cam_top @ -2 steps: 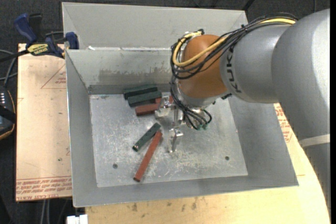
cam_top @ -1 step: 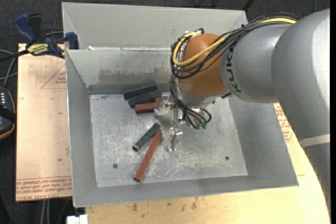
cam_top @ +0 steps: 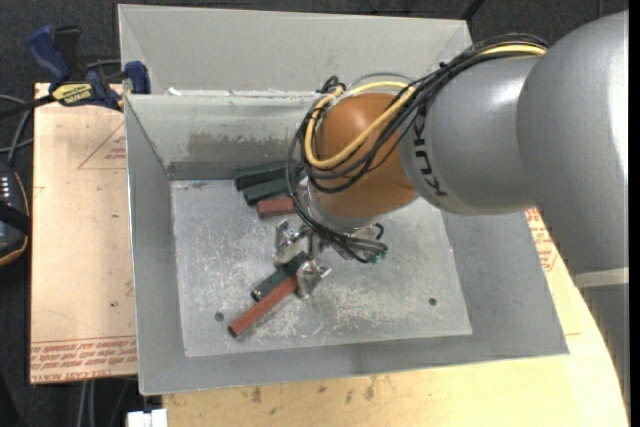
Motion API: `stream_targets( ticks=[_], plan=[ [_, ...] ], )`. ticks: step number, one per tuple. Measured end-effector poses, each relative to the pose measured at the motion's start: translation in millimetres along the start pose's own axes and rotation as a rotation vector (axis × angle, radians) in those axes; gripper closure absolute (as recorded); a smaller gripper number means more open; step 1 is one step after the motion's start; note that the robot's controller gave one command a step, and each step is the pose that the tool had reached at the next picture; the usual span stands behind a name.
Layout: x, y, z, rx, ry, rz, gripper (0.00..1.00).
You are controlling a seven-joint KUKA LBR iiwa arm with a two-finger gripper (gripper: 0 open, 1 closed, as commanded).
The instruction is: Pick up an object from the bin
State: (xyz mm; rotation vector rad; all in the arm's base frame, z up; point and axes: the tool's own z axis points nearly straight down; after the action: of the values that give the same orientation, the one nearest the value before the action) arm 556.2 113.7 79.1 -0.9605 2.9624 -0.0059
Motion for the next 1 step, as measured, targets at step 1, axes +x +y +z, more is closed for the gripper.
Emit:
stream_targets(
  ticks=[1],
  plan=[
    [0.0, 0.0, 0.0, 0.0, 0.0, 0.0, 1.0]
  ],
)
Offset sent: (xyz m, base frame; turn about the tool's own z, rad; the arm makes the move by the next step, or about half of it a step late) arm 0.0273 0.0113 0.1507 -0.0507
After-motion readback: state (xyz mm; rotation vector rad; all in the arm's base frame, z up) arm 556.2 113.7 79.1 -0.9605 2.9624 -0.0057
